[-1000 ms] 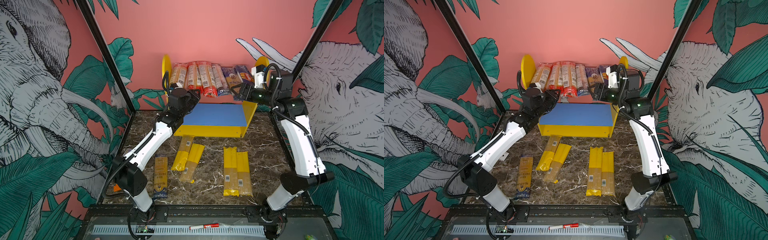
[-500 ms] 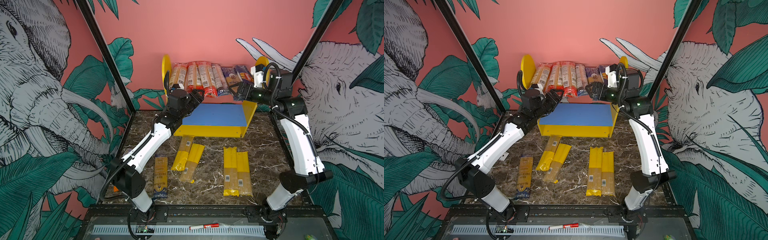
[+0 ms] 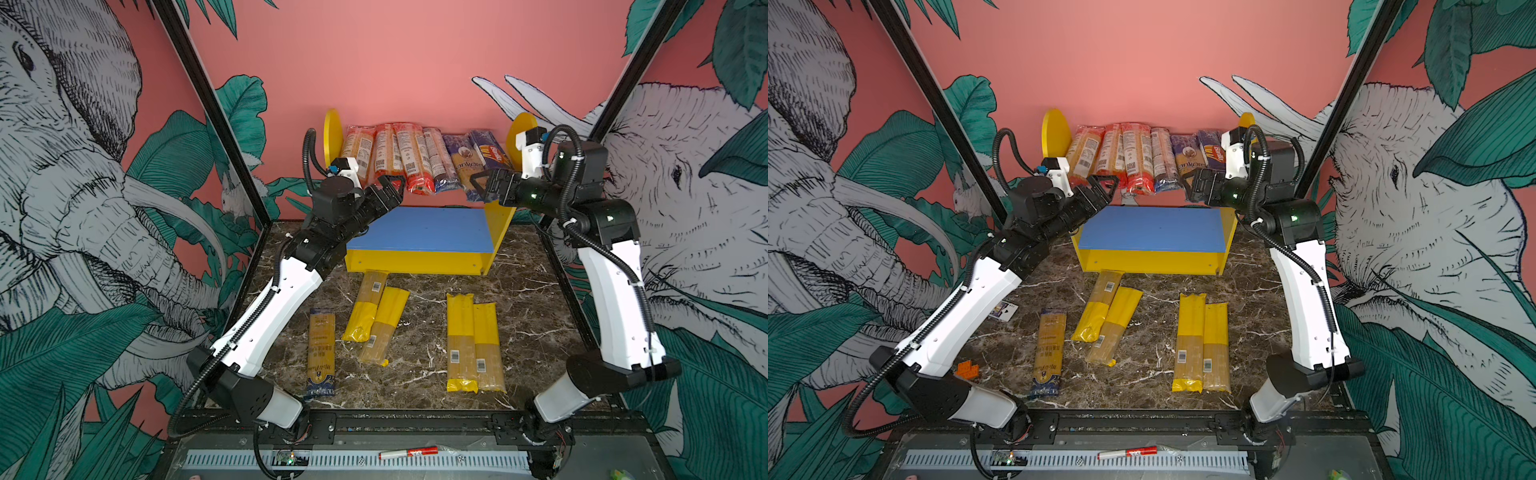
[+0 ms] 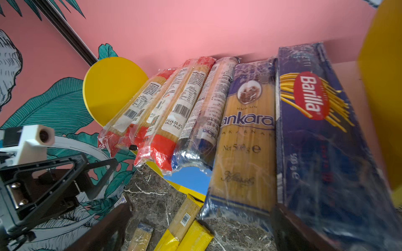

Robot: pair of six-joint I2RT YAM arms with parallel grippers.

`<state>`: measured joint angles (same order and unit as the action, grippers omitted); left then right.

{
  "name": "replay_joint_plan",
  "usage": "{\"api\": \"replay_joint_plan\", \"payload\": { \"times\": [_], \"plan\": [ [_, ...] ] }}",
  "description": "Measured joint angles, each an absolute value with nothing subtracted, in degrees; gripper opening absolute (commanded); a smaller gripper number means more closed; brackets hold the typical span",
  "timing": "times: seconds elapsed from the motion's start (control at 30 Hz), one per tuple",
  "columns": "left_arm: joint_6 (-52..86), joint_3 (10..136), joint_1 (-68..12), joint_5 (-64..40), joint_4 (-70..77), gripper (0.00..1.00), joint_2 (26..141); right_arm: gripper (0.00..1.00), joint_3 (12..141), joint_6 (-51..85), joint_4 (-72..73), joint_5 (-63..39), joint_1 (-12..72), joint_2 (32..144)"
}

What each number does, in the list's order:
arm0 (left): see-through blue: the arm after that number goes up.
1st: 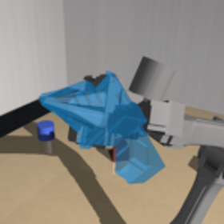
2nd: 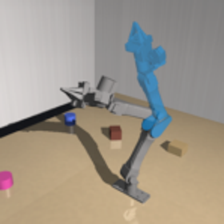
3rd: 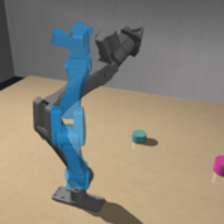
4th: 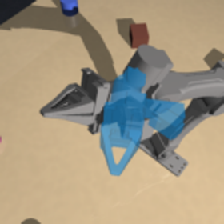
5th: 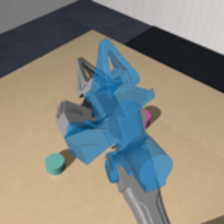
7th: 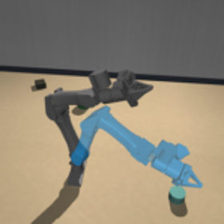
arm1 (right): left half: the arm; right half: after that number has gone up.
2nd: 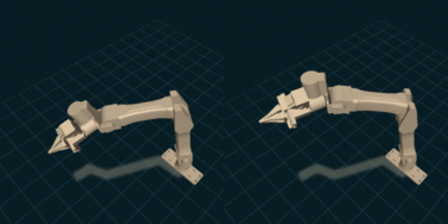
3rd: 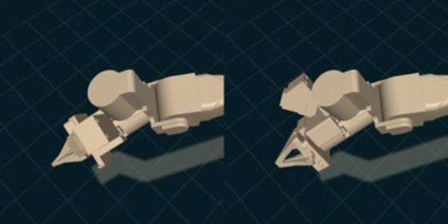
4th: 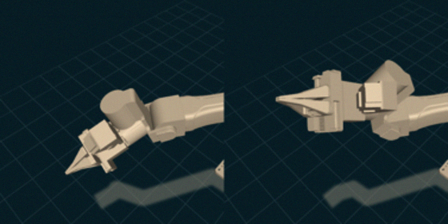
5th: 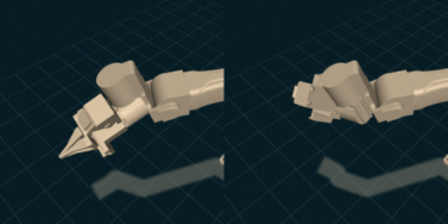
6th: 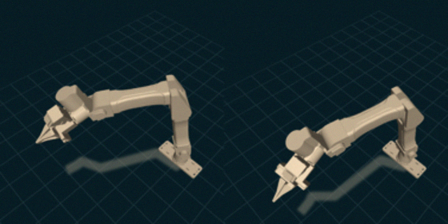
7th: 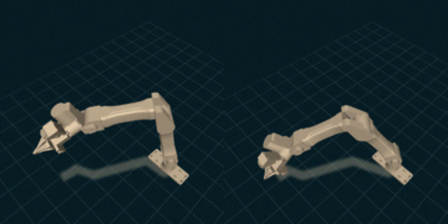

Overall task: Arrange pasta packages on shelves
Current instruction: Pick up the pasta bag from the center of the table.

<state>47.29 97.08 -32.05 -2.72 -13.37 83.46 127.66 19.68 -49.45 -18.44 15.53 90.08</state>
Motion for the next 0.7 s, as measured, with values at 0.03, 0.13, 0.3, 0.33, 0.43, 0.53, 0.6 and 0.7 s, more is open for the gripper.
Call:
{"api": "replay_joint_plan", "payload": {
  "times": [0.03, 0.13, 0.3, 0.33, 0.43, 0.53, 0.6, 0.7],
  "plan": [
    [44.84, 97.27, -32.03, -2.22, -14.74, 0.99, 82.65, 0.98, 125.99, 19.38, -49.98, -17.39, 15.75, 88.38],
    [38.87, 97.1, -32.03, 0.62, -19.07, 0.99, 79.33, 0.96, 120.14, 18.96, -51.11, -13.91, 16.84, 83.15],
    [29.71, 91.88, -31.94, 7.6, -23.35, 0.99, 70.22, 0.95, 109.36, 19.07, -53.15, -7.77, 21.39, 76.2],
    [27.79, 90.52, -31.94, 9.08, -24.18, 0.99, 68.29, 0.95, 107.09, 19.14, -53.49, -6.55, 22.59, 75.16],
    [24.77, 87.31, -31.94, 12.45, -26.15, 0.99, 64.53, 0.94, 99.94, 20.12, -54.04, -3.03, 25.82, 72.69],
    [23.86, 83.46, -31.77, 14.39, -27.62, 0.99, 62.33, 0.94, 93.1, 21.69, -54.19, -0.69, 28.01, 71.16],
    [23.9, 81.12, -31.73, 15.05, -28.88, 0.99, 61.67, 0.94, 89.25, 22.74, -54.26, 0.27, 29.06, 70.81],
    [23.97, 79.81, -31.73, 15.73, -31.64, 0.99, 61.67, 0.94, 85.06, 24.18, -54.15, 1.21, 30.41, 71.11]
  ]
}}
